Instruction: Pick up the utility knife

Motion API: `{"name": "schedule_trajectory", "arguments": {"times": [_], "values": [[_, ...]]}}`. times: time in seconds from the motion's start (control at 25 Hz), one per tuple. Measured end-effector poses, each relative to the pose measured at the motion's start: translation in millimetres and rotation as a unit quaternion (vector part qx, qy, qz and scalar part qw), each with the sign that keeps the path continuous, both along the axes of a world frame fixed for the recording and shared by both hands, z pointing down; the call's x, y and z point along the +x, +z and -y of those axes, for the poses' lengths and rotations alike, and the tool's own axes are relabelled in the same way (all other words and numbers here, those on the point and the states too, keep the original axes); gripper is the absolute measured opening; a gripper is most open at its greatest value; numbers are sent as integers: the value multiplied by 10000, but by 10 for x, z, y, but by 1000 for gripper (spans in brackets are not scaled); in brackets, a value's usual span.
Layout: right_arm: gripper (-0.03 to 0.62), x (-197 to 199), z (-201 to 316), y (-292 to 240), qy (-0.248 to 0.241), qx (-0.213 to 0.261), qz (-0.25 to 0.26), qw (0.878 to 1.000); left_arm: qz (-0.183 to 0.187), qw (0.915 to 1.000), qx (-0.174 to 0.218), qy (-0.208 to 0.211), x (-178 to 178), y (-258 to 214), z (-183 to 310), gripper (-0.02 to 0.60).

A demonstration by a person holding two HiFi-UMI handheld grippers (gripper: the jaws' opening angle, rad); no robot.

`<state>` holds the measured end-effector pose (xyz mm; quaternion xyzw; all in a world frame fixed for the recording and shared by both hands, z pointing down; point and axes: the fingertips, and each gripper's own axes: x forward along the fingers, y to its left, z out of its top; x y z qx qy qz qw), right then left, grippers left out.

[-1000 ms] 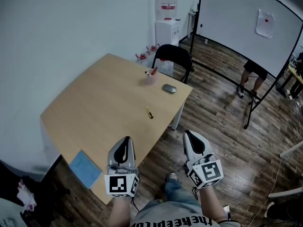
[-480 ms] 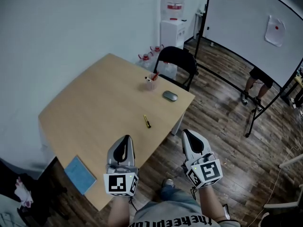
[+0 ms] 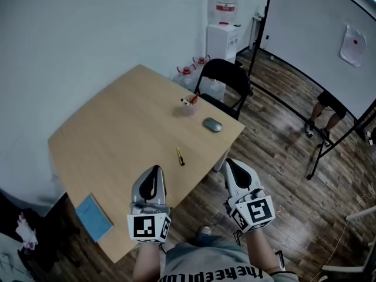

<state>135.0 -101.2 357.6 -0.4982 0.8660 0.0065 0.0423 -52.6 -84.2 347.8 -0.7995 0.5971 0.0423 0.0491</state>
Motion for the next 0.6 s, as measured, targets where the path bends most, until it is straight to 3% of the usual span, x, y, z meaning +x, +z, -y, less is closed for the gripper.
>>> {"name": "schedule_trajectory", "arguments": {"times": [0.6], "values": [[2, -74, 388, 112, -226, -189, 6, 9996, -2, 10000, -36, -73, 48, -3, 331, 20]]}}
